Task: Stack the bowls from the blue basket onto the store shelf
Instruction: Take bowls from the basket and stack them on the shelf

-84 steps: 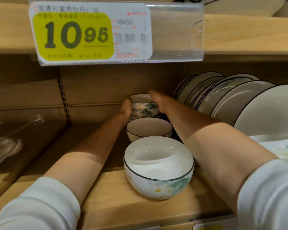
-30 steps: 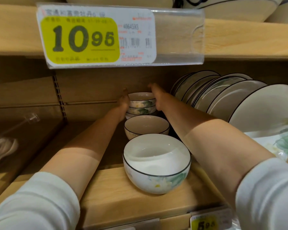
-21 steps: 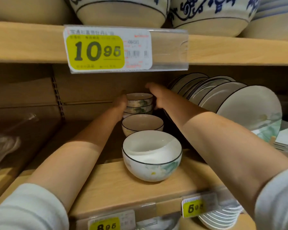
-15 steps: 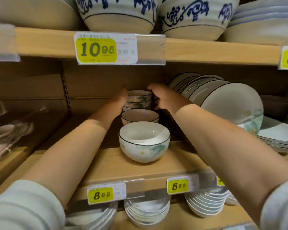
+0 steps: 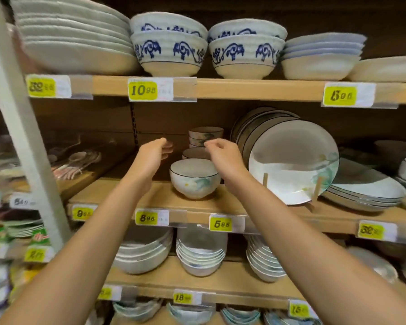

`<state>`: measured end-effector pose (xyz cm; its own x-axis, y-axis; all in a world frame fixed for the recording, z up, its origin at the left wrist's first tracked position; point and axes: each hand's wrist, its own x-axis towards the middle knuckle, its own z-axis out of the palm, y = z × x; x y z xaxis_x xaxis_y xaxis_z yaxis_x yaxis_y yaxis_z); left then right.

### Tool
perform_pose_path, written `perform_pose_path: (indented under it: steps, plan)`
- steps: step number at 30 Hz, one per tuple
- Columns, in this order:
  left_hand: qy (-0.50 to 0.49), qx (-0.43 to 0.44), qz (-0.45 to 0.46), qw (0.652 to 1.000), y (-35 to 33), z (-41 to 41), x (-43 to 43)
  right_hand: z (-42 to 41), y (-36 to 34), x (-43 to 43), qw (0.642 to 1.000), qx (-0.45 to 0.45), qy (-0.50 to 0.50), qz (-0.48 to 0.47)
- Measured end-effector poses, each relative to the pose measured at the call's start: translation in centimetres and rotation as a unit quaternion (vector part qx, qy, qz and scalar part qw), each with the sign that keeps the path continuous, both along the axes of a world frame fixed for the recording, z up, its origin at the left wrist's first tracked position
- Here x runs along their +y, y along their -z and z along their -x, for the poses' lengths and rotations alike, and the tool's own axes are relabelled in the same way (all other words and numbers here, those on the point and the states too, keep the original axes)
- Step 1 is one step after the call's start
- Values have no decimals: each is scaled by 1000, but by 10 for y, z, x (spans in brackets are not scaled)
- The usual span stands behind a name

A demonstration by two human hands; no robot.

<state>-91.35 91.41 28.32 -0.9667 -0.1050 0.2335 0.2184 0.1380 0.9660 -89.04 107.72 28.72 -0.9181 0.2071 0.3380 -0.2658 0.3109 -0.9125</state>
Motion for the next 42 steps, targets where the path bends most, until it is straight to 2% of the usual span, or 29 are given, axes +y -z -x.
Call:
perform_pose_path:
  steps: [5, 9, 15, 22, 30, 36, 42]
  plan:
    - [-37, 32, -53, 997, 22, -75, -38, -50, 22, -40, 997, 55, -44, -6]
    - [-64, 50, -49, 995, 53, -130, -100, -83, 42, -88, 992, 49, -113, 21]
    - [-150, -22, -64, 986, 118, -211, -237, -127, 110, -207, 968, -90, -222, 74]
    - [-218, -128, -63, 966, 206, -294, -393, -178, 211, -353, 933, -238, -248, 106]
    - [-202, -277, -32, 939, 284, -310, -479, -184, 307, -443, 898, -371, -234, 17]
    - [-167, -390, 7, 905, 338, -280, -502, -168, 382, -482, 847, -469, -238, -80]
    - [-131, -505, 129, 843, 409, -251, -527, -145, 459, -520, 771, -489, -276, -301]
